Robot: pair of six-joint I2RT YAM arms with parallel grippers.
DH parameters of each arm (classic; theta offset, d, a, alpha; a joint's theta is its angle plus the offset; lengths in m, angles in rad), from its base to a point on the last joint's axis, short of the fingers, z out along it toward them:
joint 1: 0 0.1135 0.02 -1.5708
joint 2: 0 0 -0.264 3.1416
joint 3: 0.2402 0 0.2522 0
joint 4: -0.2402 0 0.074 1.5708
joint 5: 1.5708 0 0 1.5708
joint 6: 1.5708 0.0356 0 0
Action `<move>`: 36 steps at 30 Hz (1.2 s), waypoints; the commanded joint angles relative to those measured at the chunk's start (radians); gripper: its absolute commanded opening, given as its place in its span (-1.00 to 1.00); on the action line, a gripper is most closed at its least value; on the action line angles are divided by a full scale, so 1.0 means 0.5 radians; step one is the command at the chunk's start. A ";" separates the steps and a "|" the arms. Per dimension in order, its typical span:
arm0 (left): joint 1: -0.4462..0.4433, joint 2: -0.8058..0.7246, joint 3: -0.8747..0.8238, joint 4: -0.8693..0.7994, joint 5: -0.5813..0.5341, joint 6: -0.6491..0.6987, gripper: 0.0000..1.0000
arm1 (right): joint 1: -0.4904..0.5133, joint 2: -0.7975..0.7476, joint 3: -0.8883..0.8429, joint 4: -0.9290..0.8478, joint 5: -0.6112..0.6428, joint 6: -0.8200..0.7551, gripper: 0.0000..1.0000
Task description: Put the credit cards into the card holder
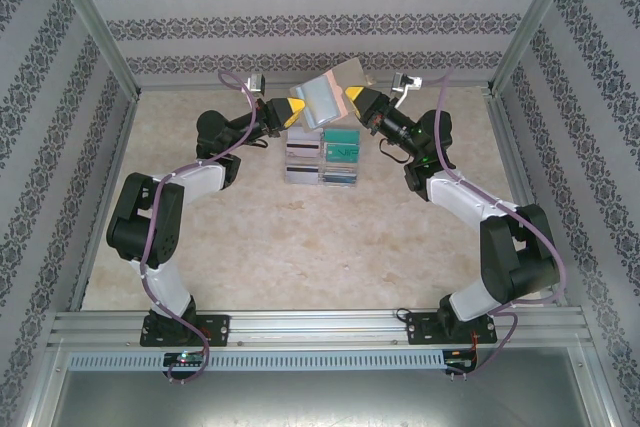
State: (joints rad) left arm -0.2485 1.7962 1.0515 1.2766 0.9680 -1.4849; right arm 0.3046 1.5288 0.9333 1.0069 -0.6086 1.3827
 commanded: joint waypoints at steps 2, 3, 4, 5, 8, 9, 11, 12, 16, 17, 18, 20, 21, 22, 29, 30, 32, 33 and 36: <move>-0.010 -0.093 0.044 0.038 0.050 0.063 -1.00 | 0.005 0.025 -0.011 0.146 0.033 0.005 -1.00; -0.011 -0.110 0.048 -0.003 0.061 0.086 -1.00 | 0.001 0.033 -0.030 0.145 0.037 0.004 -1.00; -0.009 -0.139 0.059 -0.074 0.079 0.120 -1.00 | 0.000 0.038 -0.043 0.118 0.032 -0.024 -1.00; -0.003 -0.172 0.072 -0.174 0.098 0.168 -1.00 | 0.001 0.038 -0.057 0.062 0.027 -0.061 -1.00; 0.002 -0.370 0.203 -1.107 0.180 0.659 -1.00 | 0.014 0.053 -0.065 -0.242 -0.047 -0.217 -0.68; -0.005 -0.454 0.324 -1.763 0.164 1.023 -1.00 | 0.020 0.056 -0.078 -0.345 -0.067 -0.279 -0.50; -0.026 -0.536 0.698 -3.086 -0.058 1.788 -1.00 | 0.006 0.051 -0.118 -0.508 -0.094 -0.380 -0.19; -0.032 -0.520 0.904 -3.613 -0.202 2.041 -1.00 | -0.008 0.048 -0.140 -0.619 -0.111 -0.433 -0.09; -0.068 -0.308 1.481 -4.917 -0.593 2.383 -1.00 | -0.087 0.024 -0.240 -0.873 -0.150 -0.586 0.11; -0.102 -0.267 1.557 -5.104 -0.714 2.412 -1.00 | -0.098 0.013 -0.242 -0.986 -0.147 -0.651 0.13; -0.161 -0.216 1.637 -5.295 -0.892 2.443 -1.00 | -0.106 -0.003 -0.234 -1.123 -0.130 -0.740 0.15; -0.267 -0.145 1.752 -5.522 -1.163 2.438 -1.00 | -0.110 -0.051 -0.196 -1.389 -0.078 -0.908 0.16; -0.315 -0.120 1.780 -5.584 -1.249 2.403 -1.00 | -0.109 -0.076 -0.165 -1.521 -0.043 -0.998 0.16; -0.366 -0.080 1.828 -5.674 -1.358 2.360 -1.00 | -0.108 -0.105 -0.135 -1.629 -0.013 -1.068 0.17; -0.594 0.284 2.352 -6.022 -1.711 2.277 -1.00 | 0.000 -0.159 0.107 -2.002 0.026 -1.374 0.17; -0.599 0.292 2.326 -5.971 -1.696 2.265 -1.00 | 0.031 -0.139 0.132 -2.014 -0.002 -1.384 0.17; -0.601 0.301 2.259 -5.891 -1.682 2.258 -1.00 | 0.085 -0.097 0.157 -1.990 -0.090 -1.391 0.17; -0.603 0.301 2.225 -5.855 -1.698 2.246 -1.00 | 0.109 -0.082 0.158 -1.981 -0.126 -1.394 0.17; -0.603 0.297 2.167 -5.787 -1.595 2.251 -1.00 | 0.122 -0.081 0.113 -1.931 -0.185 -1.364 0.17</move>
State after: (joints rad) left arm -0.5488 1.9636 2.1563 -1.5688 0.1638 -0.3660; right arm 0.3649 1.4742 0.9951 0.0582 -0.6514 0.7296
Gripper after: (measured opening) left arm 0.054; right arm 0.585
